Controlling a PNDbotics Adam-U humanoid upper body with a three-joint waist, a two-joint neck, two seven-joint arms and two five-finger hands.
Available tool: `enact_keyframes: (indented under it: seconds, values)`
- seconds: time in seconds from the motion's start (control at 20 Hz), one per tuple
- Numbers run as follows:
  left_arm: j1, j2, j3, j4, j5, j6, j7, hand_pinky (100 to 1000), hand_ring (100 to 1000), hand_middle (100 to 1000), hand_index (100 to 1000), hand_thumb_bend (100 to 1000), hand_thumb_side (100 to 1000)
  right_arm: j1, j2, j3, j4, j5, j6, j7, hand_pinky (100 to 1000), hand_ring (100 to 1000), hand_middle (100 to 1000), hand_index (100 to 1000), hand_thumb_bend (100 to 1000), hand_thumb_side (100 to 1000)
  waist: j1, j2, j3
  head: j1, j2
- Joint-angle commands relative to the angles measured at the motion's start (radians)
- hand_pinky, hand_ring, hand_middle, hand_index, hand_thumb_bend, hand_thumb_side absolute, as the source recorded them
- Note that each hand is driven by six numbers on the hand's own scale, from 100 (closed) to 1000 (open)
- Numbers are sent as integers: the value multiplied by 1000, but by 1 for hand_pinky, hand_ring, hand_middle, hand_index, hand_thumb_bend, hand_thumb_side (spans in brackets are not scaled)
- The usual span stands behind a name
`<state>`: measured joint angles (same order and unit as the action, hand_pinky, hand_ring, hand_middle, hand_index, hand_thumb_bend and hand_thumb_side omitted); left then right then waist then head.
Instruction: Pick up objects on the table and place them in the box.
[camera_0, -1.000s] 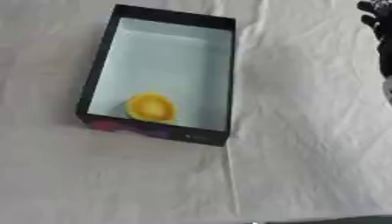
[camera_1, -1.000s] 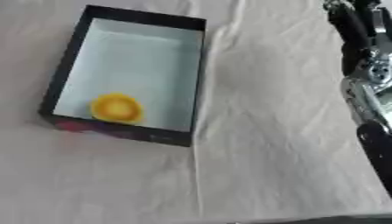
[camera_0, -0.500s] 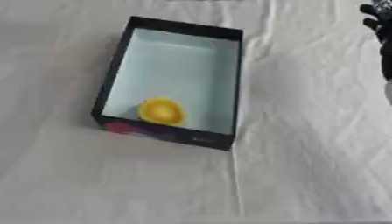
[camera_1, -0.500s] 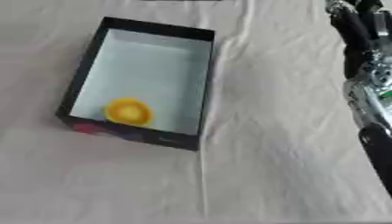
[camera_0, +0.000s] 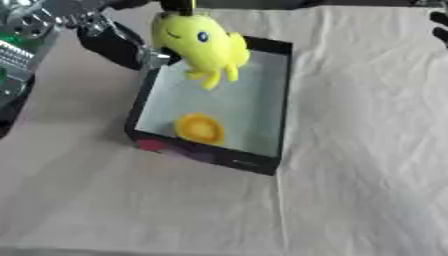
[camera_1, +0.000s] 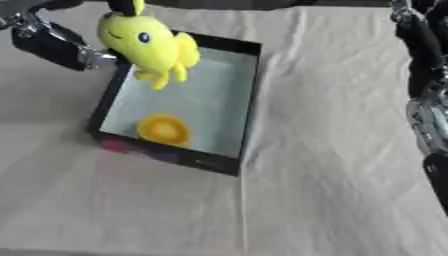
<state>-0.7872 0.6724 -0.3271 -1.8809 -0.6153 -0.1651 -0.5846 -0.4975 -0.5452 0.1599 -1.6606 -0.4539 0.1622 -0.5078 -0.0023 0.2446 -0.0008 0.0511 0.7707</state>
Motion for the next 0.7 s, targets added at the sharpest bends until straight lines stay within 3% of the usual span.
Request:
enact_keyframes:
  seconds: [0.05,0.25,0.45,0.5,0.55,0.7]
  values:
    - [13,51,0,-24,-16,-3,-17,540,525,462,536,323,100,-3,-22,-15,-5,-5,-4,-5,926,841,845,869,485,537,2,-29,3,-1,-1]
    - [47,75,-16,-14,-26,-14,-67,577,556,492,575,371,100,1,-21,-15,-1,-4,-6,-4,926,841,845,869,484,538,3,-28,4,0,-1]
    - [70,88,-29,12,-32,-32,-146,681,656,599,696,428,139,3,-22,-17,-1,-5,-7,-6,926,841,844,869,485,537,2,-29,3,2,-1]
    - [75,89,-30,20,-29,-33,-168,808,780,758,833,532,370,3,-22,-17,-1,-5,-7,-6,926,841,844,869,484,537,1,-29,3,2,-1]
    - [80,90,-28,27,-25,-32,-185,859,821,803,872,628,512,3,-22,-17,-1,-5,-7,-6,926,841,844,869,484,537,1,-29,3,1,-1]
    - [85,93,-8,35,-27,-15,-185,915,869,859,928,778,671,3,-23,-18,-2,-6,-7,-6,926,840,844,868,482,538,-2,-30,6,1,-1]
